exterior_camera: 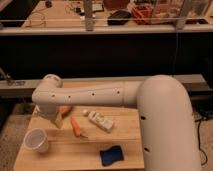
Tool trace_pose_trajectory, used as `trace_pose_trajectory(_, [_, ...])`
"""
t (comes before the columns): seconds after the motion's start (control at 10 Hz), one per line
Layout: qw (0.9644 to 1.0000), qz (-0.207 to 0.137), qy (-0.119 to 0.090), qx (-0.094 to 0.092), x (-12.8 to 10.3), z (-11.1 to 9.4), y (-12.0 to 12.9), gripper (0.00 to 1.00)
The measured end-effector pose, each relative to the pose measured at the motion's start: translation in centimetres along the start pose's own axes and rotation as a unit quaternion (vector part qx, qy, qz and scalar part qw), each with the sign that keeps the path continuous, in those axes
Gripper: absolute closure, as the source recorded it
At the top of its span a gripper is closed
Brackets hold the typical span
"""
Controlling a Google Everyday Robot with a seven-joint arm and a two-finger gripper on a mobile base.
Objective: Place the ceramic cup in the ceramic bowl
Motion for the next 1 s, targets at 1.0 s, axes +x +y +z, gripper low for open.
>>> trace_pose_trajectory(1.0, [0.9701,-0.237,-0.053,-0.004,-4.6,-1.2,3.3,0.20])
